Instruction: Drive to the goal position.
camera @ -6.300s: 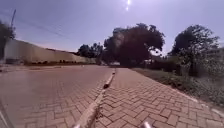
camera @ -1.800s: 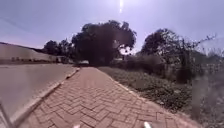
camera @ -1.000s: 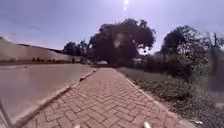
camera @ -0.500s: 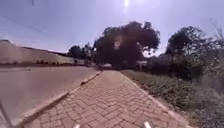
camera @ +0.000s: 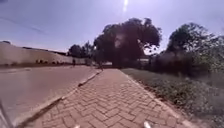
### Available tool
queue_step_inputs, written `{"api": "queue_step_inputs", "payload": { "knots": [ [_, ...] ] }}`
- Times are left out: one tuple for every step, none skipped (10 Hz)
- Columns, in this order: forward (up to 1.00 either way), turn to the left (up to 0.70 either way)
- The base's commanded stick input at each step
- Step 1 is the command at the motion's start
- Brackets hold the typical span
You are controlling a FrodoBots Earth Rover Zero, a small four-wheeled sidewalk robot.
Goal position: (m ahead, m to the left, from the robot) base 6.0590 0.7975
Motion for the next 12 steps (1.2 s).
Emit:
{"api": "queue_step_inputs", "payload": {
  "knots": [
    [0.70,0.00],
    [0.70,0.00],
    [0.70,0.00],
    [0.70,0.00],
    [0.70,0.00],
    [0.70,0.00],
    [0.70,0.00],
    [0.70,0.00],
    [0.70,0.00],
    [0.70,0.00],
    [0.70,0.00],
    [0.70,0.00]
  ]
}}
